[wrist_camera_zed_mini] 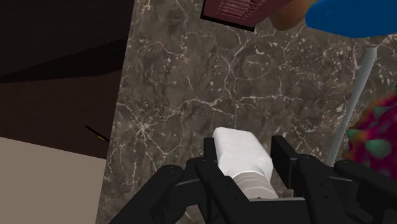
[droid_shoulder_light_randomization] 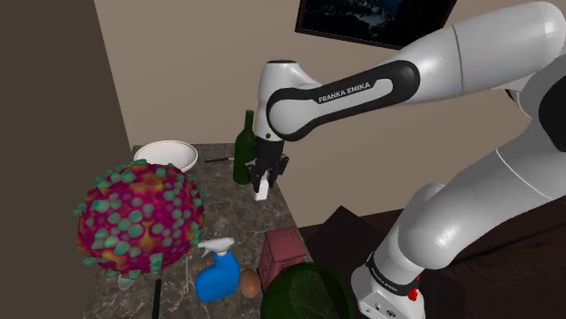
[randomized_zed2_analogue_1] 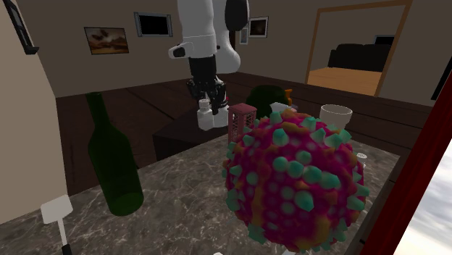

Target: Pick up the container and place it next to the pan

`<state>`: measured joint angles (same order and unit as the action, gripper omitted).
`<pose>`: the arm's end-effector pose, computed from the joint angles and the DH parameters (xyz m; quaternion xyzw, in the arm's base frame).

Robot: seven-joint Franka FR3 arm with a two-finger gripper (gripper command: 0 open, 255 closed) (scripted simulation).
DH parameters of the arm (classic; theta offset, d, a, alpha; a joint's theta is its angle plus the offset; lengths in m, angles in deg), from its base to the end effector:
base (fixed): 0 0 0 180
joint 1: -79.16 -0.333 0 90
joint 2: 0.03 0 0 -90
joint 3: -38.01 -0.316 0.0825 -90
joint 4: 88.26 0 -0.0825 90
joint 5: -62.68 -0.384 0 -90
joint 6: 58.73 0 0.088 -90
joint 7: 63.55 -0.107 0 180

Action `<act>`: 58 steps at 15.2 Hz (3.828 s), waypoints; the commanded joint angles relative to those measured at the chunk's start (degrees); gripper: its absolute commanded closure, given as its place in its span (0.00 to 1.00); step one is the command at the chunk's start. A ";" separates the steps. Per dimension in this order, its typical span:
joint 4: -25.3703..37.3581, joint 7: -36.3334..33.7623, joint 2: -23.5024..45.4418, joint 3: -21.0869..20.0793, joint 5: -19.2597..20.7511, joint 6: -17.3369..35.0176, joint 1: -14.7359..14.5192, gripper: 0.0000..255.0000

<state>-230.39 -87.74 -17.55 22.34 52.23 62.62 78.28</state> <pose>0.4094 0.1299 0.3923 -0.9912 0.1237 0.0419 0.0226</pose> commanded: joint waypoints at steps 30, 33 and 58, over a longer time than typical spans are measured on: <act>39.11 -2.42 41.57 2.34 12.14 1.40 1.85 1.00; 38.48 -2.50 42.81 2.49 12.43 3.24 1.73 1.00; 37.15 -2.88 48.18 3.24 13.61 9.86 1.15 0.00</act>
<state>-193.24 -90.62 30.63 25.58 65.84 72.47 79.43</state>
